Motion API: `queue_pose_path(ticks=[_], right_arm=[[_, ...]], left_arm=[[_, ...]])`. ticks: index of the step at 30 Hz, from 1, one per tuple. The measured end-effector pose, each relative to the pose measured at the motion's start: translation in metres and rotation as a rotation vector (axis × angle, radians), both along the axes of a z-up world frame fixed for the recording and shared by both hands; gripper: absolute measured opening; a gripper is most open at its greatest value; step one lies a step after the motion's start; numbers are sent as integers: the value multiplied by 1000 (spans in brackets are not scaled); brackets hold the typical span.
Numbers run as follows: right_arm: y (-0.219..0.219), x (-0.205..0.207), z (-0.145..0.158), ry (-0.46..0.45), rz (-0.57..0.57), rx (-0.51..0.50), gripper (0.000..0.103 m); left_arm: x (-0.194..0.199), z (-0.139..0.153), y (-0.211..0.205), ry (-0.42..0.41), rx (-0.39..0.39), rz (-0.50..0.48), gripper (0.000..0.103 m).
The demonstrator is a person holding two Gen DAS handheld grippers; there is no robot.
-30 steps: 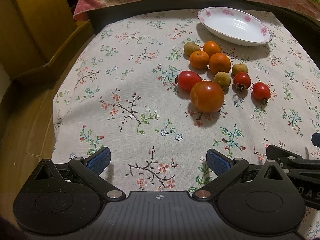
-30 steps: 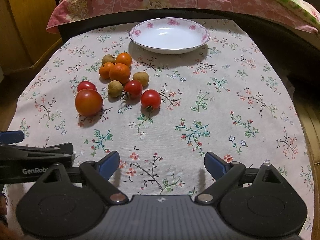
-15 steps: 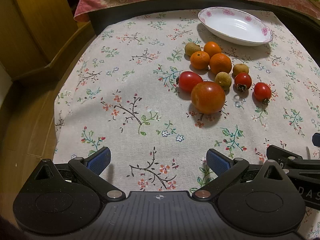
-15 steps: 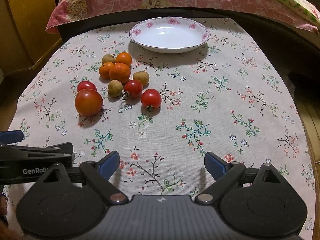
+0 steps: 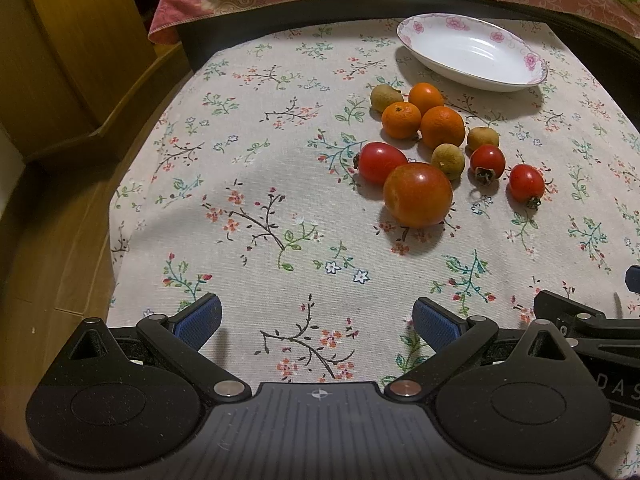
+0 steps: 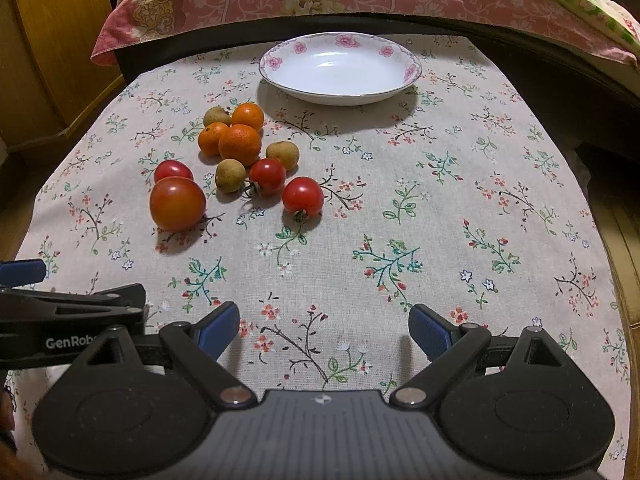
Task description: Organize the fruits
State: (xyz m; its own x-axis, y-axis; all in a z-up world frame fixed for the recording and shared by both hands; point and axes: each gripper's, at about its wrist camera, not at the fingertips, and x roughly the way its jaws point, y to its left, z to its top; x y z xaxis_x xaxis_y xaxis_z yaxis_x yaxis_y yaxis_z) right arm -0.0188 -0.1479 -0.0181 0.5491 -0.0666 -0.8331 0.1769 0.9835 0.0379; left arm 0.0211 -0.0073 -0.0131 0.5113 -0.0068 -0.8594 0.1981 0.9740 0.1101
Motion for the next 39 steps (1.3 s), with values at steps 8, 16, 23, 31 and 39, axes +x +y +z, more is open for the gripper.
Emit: queue_pose_path(ticks=[8,16,23,31,39], right_arm=[[0,1,0,4,1,-1,91],[1,2,-1,9,1,0,91],[1,2,-1,10,1,1,91],[2,2,1,1,12,-1,90],[4,10,14,-77,111,-38,80]], left_arm=[[0,0,0,1,3,-1,103],[1,-1,1,0,11,-1,103],[1,-1,2,-3,16,-3,103],[2,3,1,-18,34,-18,103],[4,21,0,-134,42,-110,102]])
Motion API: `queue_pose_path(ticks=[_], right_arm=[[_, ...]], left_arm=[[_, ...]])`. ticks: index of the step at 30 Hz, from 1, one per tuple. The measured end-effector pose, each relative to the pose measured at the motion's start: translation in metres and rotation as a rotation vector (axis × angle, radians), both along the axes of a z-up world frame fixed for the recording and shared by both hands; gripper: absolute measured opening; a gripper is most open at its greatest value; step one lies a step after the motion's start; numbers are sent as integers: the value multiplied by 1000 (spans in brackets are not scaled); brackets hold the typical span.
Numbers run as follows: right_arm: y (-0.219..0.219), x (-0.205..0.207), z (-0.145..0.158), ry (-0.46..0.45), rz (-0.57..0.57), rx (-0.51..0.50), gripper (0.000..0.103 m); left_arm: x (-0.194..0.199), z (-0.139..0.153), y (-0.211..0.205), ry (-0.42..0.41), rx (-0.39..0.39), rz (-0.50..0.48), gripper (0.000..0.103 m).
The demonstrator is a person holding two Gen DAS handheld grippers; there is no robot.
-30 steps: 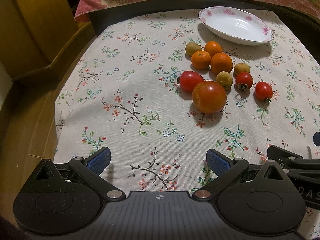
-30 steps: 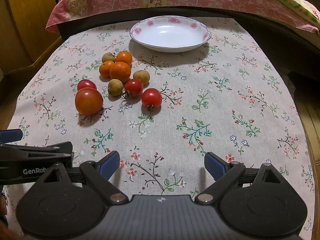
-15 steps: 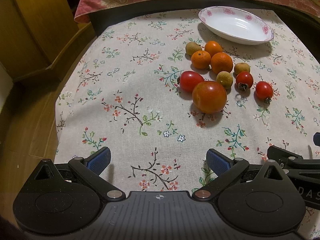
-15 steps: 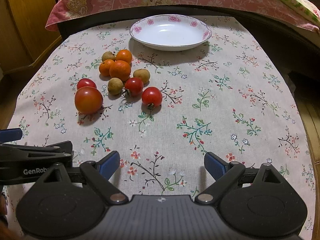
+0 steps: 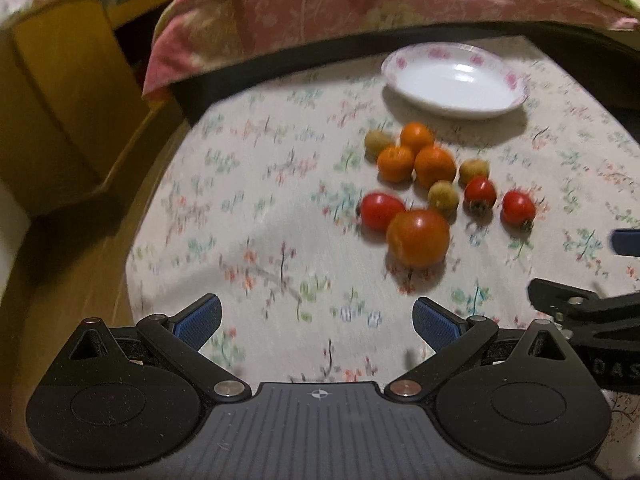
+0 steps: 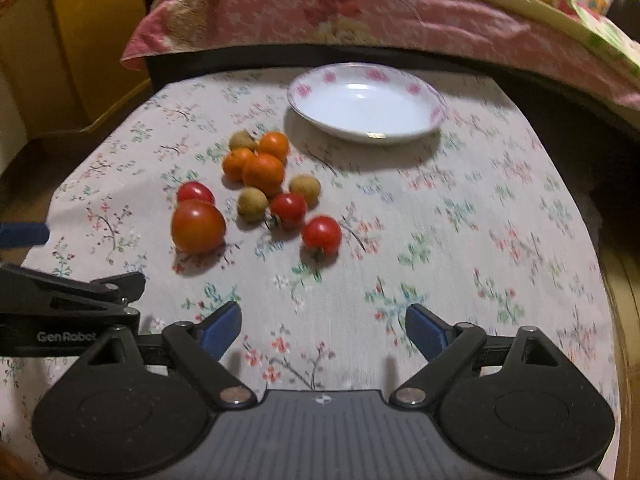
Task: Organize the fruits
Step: 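Grasp the large red tomato with the left tool while the right tool grasps a cherry tomato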
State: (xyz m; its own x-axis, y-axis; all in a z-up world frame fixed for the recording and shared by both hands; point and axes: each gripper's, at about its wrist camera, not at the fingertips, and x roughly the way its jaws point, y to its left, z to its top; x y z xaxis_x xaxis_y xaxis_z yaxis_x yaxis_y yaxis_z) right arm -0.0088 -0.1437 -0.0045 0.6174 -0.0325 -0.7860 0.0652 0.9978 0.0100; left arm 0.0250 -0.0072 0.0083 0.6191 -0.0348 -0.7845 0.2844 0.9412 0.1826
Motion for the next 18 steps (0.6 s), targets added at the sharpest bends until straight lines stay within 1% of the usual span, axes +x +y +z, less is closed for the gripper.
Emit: queue_pose_path(ticks=[2,3,6,7,9,10,14,16,18], right_arm=[[-1,6,3,-15,30,17,75],[-2,8,4,-28,47,15,69],[-3,19,6,-46,91,-21,62],[-6,24,6,-46,109,-19,60],[-12,32,4,-39,156,-10,52],[-15,37,4,-31,175,-4,52],[-21,52,-2,-20,229,-12,49],[-22,57,-6,-12,240,-15,46],[-25,60,-10,3,247,4,42]], left_arm=[[4,3,0,-29,-10,-25,102],[7,4,0,-31,-17,-43,102],[10,4,0,-18,-68,-110,103],[10,4,-1,-15,-83,-131,103],[10,1,-5,1,-98,-171,103],[9,0,-8,0,-101,-188,102],[10,-4,-21,8,-87,-253,96],[14,-8,-25,25,-94,-270,90],[19,-12,-28,37,-97,-269,84]])
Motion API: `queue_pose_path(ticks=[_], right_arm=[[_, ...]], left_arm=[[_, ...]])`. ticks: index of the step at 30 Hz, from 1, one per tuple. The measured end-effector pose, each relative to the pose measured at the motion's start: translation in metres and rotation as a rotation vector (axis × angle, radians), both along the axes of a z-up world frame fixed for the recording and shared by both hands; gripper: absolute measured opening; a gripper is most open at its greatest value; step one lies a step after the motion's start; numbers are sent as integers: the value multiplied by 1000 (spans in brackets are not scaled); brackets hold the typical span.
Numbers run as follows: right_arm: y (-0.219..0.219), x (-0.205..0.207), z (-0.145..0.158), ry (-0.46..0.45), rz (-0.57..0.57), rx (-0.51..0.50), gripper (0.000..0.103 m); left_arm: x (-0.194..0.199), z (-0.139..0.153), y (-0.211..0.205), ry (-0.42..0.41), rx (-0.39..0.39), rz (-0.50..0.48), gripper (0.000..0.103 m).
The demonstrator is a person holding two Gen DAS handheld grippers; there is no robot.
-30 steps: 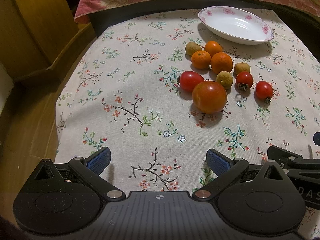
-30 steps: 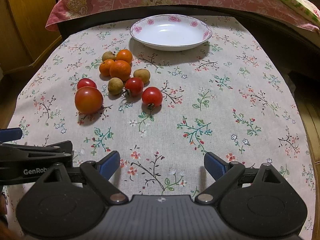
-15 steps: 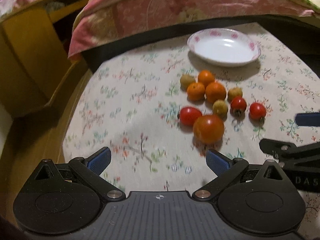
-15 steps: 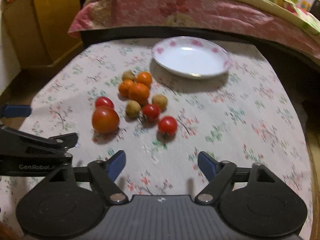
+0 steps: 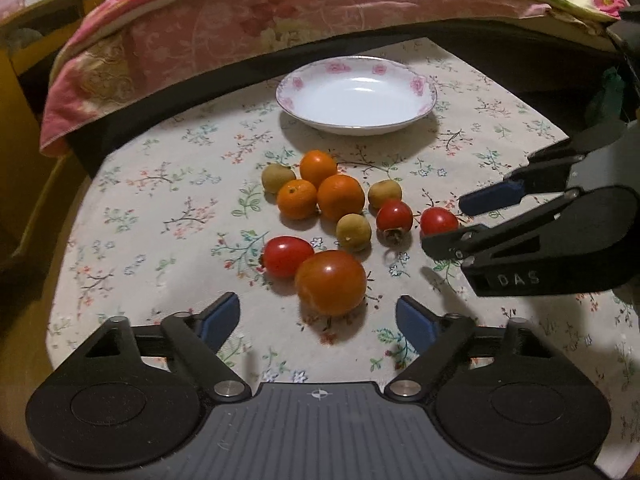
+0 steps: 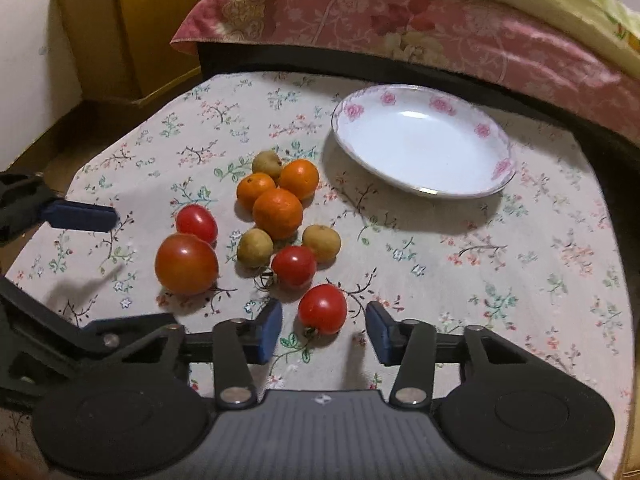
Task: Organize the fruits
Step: 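Grasp the large red tomato with the left tool while the right tool grasps a cherry tomato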
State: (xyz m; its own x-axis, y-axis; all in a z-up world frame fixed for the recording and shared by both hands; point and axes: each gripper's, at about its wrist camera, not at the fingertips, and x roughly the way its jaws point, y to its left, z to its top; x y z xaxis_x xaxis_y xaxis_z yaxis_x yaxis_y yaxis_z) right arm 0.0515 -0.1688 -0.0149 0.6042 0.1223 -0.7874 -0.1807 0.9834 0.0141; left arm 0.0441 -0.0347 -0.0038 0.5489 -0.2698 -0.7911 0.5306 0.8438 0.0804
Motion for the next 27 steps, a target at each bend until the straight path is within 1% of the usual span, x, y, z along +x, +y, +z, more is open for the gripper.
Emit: queue_pose_path(ticks=[2,3,5,7,10,13,16,17,25,27], right_arm=[[-1,3,-4,17,4,11,40],[-1,3,-6,21,8,13,39],[-1,5,-8,23,17,17,36],[-1,9,-9,23,21,24,36],[-1,13,-11,21,21,23,36],[-2,14,-11,15,26,28,36],[0,11,-12,-1,44,2,31],[1,10,-12,-7,51,-2,28],[8,7,-9,-22,82,-20,27],[8,7,-8,-19,76,-18,27]], left_arm=[[5,-5,-1,13,-9,2,73],[6,-5,-2,17,-17,4,71],[9,-7,-3,23,-31,4,71],[12,-9,-7,27,-25,1,71],[17,-14,-11,46,-17,1,67],[19,-19,-11,66,-20,10,67],[20,-19,-10,72,-33,9,64],[21,-19,-10,76,-39,14,63],[20,-17,-8,75,-42,4,52],[20,-16,-6,72,-59,-6,52]])
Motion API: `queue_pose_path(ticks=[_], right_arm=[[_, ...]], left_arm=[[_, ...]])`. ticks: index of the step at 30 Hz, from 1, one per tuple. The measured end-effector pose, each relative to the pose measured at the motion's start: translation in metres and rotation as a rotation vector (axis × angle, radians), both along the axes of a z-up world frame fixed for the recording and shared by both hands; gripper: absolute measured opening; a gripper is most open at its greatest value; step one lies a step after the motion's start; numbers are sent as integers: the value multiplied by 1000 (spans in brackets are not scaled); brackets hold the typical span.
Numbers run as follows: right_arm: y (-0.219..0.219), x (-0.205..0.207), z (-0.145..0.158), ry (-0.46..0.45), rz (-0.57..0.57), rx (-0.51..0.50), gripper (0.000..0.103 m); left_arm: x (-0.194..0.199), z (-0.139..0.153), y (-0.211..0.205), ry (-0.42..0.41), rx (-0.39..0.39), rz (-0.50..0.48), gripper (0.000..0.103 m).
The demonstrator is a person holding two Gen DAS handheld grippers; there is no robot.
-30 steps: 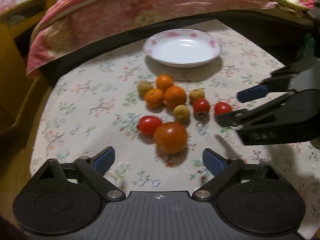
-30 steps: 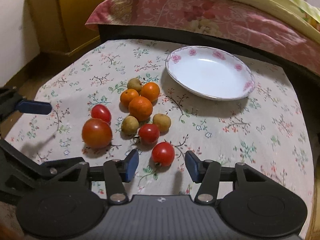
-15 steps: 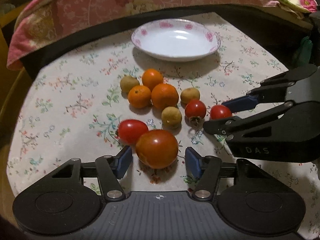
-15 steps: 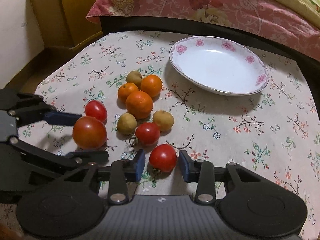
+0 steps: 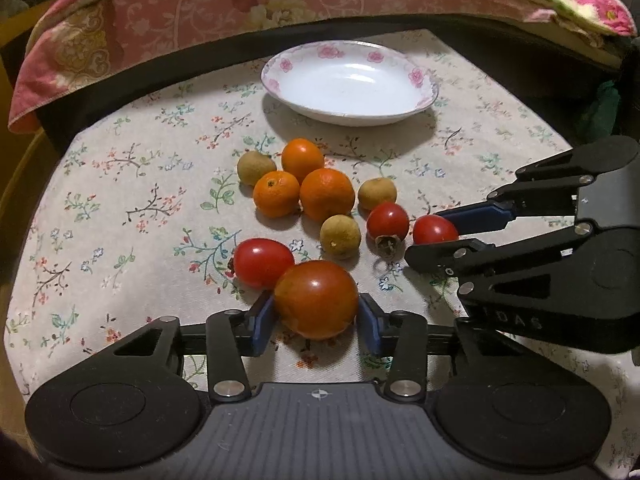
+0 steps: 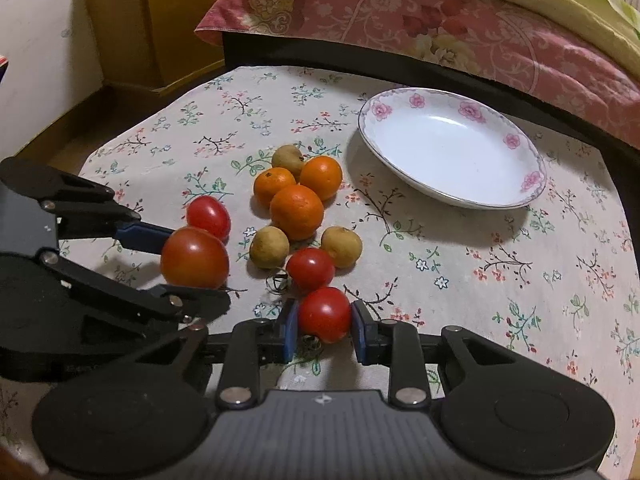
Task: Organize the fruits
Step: 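Grasp the large red tomato with the left tool while the right tool grasps a cherry tomato, then carry both tomatoes over the white plate and open both tools to drop them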
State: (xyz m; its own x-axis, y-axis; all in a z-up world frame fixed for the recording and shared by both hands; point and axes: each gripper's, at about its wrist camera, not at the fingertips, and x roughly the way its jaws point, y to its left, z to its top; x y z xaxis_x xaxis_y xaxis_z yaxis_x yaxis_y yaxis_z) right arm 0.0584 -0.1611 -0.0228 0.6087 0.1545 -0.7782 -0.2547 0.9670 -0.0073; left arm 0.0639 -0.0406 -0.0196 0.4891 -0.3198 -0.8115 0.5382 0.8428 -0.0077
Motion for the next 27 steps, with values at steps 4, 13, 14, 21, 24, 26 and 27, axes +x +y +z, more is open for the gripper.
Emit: queue_pose_path(ticks=[4,13,14,21,24,26,27], right_arm=[[-3,0,2,5,-11,15,27],[-7,-2,1,32,-52,34,27],[-8,-2,2,33,-55,37,27],[-11,-3,2,46,-82,41,27],[-13,-5,7,37,-87,40,27],[-14,-6,14,19,-93,41,27],[-14,-6,19,9,-96,45,27]], left_arm=[[2,0,-2,8,-6,-1,51],[3,-2,-9,-8,7,-4,52],[3,-2,-9,-9,8,-5,52],[-2,-1,-8,-9,20,-8,51],[-3,1,-7,8,24,15,51],[-4,6,-5,30,11,43,50],[-5,10,-4,32,6,54,50]])
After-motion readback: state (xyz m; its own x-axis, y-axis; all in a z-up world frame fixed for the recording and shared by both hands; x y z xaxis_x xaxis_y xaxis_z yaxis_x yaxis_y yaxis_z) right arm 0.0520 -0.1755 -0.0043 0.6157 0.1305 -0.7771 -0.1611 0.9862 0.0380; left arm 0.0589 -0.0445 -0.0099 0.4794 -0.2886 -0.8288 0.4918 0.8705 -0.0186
